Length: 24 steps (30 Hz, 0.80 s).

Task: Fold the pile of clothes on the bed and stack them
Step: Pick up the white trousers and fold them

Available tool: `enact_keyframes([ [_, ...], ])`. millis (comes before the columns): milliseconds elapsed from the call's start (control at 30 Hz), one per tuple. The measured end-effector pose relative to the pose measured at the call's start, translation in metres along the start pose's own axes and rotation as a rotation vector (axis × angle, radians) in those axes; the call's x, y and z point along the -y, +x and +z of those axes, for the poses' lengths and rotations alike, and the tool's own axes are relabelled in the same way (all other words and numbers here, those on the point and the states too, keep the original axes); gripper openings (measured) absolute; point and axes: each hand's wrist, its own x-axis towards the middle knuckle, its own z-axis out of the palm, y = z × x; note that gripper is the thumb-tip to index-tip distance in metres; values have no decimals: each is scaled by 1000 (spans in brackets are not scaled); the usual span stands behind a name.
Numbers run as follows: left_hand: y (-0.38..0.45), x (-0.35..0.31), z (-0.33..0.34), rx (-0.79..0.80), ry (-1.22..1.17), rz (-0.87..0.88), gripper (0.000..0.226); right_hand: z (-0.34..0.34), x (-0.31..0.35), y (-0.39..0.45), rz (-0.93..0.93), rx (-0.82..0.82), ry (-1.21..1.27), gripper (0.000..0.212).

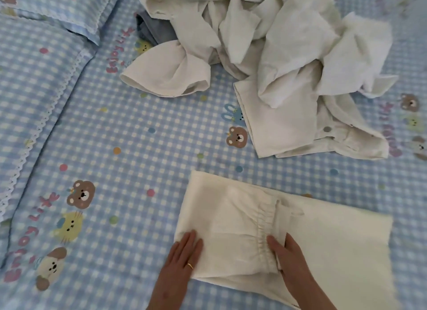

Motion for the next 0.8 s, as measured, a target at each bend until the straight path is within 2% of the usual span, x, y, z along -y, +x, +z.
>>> enact_keyframes([
  [167, -1, 2, -3, 144, 57, 19, 67, -13, -26, 6, -18, -80, -201, 40],
  [233, 0, -3, -9, 185, 63, 19, 70, -12, -26, 8, -39, -90, -244, 39],
  [333, 9, -20, -13, 162, 52, 59, 51, -11, -17, 10, -115, -92, -307, 32],
  [400, 25, -38, -12, 118, 29, 62, 53, -8, -14, 9, -152, -119, -369, 25],
  [467, 54, -56, -8, 78, 56, 24, 51, -7, -15, 4, -275, -291, -550, 33],
  [533, 88, -70, -4, 58, 117, -42, 52, 2, -14, -1, -557, -448, -828, 48],
  [567, 104, -73, -2, 51, 156, -65, 53, 9, -12, -2, -695, -423, -956, 52],
  [633, 131, -70, 4, 63, 244, -95, 56, 19, -10, 7, -864, -269, -1171, 54],
  [700, 145, -52, 10, 79, 312, -137, 58, 20, -12, 24, -849, -184, -1288, 55],
  [800, 145, -19, 22, 126, 358, -173, 63, 12, -34, 44, -764, -179, -1360, 58],
])
